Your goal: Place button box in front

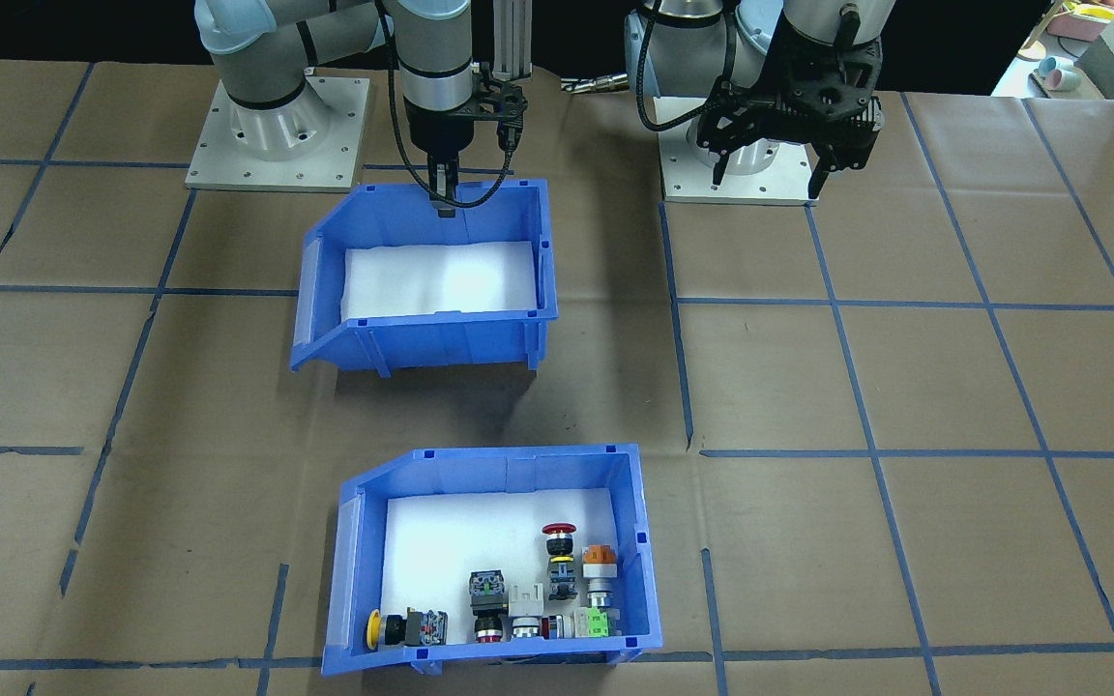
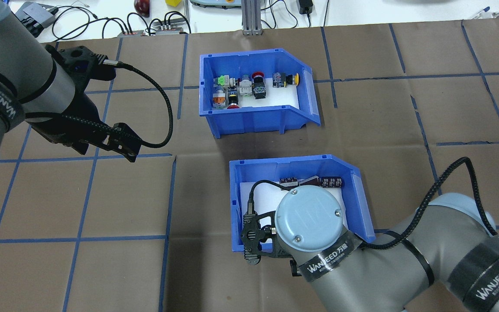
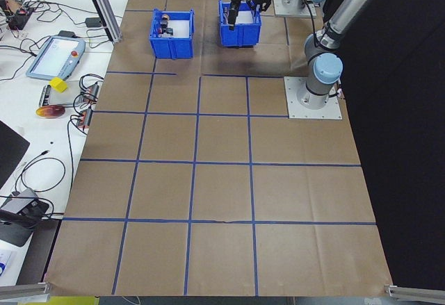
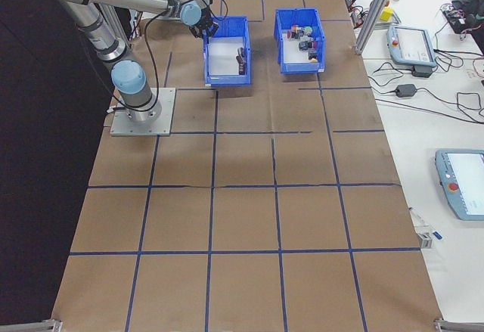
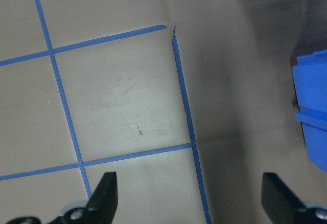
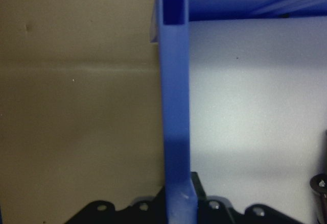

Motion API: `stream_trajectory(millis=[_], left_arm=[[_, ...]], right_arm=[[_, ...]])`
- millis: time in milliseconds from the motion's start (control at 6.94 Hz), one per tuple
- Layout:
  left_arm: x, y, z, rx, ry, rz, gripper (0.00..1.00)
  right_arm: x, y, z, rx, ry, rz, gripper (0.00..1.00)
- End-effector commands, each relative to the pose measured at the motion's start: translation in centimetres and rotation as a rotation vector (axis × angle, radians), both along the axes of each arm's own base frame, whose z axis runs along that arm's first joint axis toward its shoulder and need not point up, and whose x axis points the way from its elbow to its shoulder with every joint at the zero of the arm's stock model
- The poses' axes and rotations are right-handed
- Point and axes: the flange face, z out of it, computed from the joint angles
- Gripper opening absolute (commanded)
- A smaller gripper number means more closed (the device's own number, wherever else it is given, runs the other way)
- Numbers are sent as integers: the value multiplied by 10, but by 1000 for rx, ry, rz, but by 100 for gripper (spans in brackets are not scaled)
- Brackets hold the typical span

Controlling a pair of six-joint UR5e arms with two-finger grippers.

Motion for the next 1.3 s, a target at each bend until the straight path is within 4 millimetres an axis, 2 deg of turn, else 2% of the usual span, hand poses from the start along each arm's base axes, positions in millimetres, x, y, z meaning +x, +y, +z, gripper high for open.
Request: stream_trajectory(millis=[0, 432, 720, 1008, 1153], left_arm=[[1, -2, 2, -18, 0, -5, 99], [1, -2, 2, -17, 0, -7, 99], [1, -2, 2, -17, -3, -6, 99], [1, -1, 2, -18, -5, -6, 99], [1, -1, 2, -18, -5, -6, 99]], right_arm=[[4, 1, -4, -2, 0, -9, 11], [8, 0, -9, 2, -1, -41, 13], [8, -1, -9, 1, -5, -45, 100], [6, -6, 9, -56, 11, -40, 100], [6, -13, 30, -96, 11, -43, 100]])
